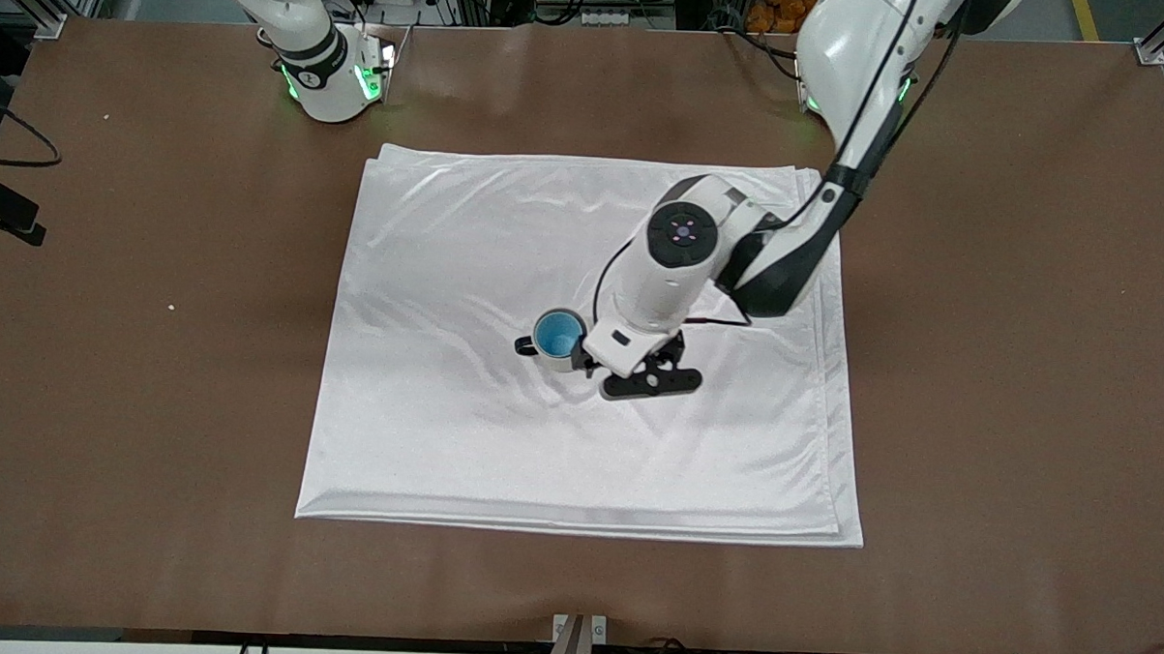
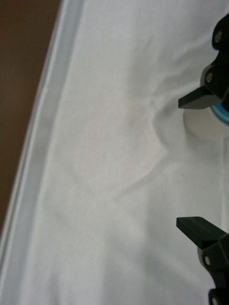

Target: Place blue cup into white mug on cloth

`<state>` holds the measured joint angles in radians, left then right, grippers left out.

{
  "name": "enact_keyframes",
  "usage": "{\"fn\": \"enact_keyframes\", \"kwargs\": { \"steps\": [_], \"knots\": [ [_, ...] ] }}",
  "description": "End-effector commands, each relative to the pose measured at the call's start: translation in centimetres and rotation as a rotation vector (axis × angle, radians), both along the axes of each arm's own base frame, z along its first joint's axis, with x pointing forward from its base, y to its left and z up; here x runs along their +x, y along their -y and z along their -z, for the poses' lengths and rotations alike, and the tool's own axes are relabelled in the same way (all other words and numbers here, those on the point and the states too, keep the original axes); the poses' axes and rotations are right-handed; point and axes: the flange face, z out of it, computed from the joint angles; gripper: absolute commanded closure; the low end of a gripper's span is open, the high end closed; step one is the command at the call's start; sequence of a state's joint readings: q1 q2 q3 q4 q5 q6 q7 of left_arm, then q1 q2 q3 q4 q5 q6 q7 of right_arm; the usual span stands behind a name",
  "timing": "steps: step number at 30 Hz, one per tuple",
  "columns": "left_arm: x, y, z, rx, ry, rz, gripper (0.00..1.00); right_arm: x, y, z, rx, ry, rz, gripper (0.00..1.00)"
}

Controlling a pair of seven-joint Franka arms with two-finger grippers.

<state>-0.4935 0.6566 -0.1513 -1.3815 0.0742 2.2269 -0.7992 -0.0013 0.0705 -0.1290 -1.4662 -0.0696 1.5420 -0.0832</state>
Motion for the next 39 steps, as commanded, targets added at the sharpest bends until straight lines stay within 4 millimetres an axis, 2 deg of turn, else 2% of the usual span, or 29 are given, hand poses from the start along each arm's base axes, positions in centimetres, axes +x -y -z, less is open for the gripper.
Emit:
{"fn": "enact_keyframes", "kwargs": {
  "steps": [1,5,7,9,13,16,20,29,34,39],
  "knots": [
    [3.0,-6.8,-2.4,0.046,0.01,0.024,0.0,-2.0,2.1,0.2,0.031,0.031,0.058,0.0],
    [5.3,-11.8,-3.3,0.065,0.016,0.039,0.0,-3.2,3.2,0.6,0.081,0.053,0.087,0.0],
    [6.5,-15.2,-4.2,0.079,0.02,0.054,0.0,-3.8,3.2,0.9,0.092,0.061,0.091,0.0],
    [7.8,-19.5,-5.6,0.094,0.033,0.081,0.0,-4.1,3.2,1.1,0.093,0.063,0.091,0.0],
    [9.6,-29.3,-8.4,0.108,0.042,0.103,0.0,-4.3,3.2,1.3,0.095,0.055,0.089,0.0],
    [9.9,-34.3,-10.3,0.097,0.051,0.097,0.0,-4.4,3.1,1.2,0.095,0.055,0.086,0.0],
    [9.4,-37.0,-12.0,0.098,0.044,0.104,0.0,-4.4,2.9,1.2,0.089,0.048,0.081,0.0],
    [7.6,-38.6,-13.3,0.127,-0.062,0.098,0.0,-4.3,2.3,1.2,0.085,0.048,0.067,0.0],
    [6.5,-39.1,-16.2,0.144,-0.036,0.121,0.0,-4.2,1.9,1.1,0.085,0.048,0.064,0.0],
    [4.3,-40.4,-18.3,0.166,-0.105,0.18,0.0,-4.2,1.6,1.2,0.083,0.046,0.058,0.0]
  ]
}}
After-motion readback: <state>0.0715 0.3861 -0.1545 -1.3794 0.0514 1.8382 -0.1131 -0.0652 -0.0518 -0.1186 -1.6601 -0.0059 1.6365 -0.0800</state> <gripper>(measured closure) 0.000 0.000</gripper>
